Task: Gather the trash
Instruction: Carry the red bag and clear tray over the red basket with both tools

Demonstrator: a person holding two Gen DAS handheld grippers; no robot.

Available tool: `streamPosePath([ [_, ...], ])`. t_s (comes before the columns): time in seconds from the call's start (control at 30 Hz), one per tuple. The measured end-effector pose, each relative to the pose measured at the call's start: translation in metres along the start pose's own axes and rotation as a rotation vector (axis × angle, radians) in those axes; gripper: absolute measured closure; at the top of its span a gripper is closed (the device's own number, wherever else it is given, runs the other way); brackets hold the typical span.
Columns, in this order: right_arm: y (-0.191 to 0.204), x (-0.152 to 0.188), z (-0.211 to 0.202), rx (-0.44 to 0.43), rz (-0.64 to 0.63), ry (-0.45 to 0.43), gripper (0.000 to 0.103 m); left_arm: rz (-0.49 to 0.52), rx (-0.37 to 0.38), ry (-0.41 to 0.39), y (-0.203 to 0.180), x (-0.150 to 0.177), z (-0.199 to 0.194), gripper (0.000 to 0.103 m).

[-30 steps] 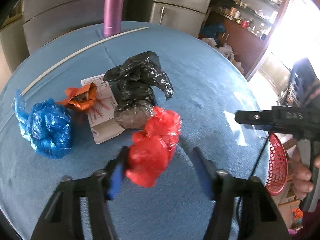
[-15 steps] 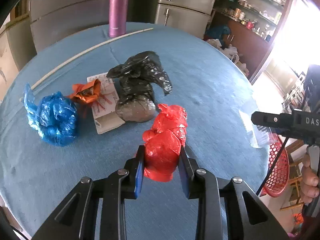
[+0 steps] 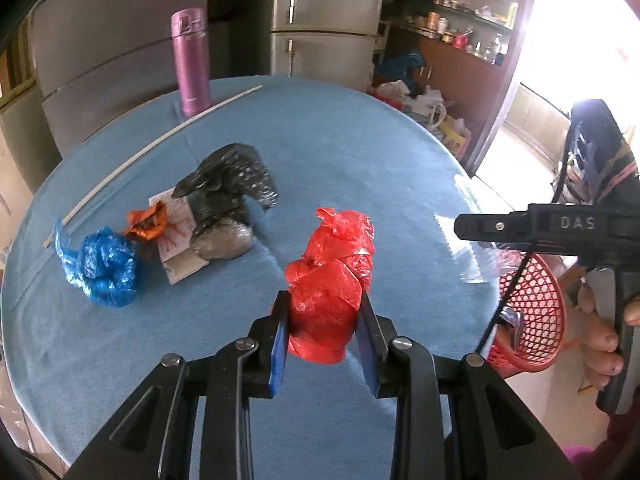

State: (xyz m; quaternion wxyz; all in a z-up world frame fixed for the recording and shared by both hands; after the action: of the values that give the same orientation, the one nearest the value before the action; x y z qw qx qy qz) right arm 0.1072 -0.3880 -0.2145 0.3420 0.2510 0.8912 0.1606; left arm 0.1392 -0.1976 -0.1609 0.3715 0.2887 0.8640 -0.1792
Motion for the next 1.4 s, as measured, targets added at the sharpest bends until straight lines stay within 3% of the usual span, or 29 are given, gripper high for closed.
streamPosePath([
  [0.6, -0.012, 0.001, -0.029, 0.002, -0.038, -0.082, 0.045, 0.077, 0.118, -0.034, -0.05, -0.02, -0.004, 0.071],
  [1.4, -0.089, 0.003, -0.068, 0.079, 0.087, -0.132, 0.045, 0.217, 0.269, 0.007, -0.14, -0.025, 0.019, 0.071],
])
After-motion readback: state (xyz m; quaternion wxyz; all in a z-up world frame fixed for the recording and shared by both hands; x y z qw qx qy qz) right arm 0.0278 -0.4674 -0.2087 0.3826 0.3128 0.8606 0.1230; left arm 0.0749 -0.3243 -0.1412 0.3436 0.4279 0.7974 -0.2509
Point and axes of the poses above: each gripper's, at about its wrist camera, not at the fingertips, and z roughly the way its jaws point, y to its left, x to its underside, the point moved 5 cm from there along z, roughly the way its jaws point, and after that the axes turned 10 degrees about -y, right-handed, at the moved point
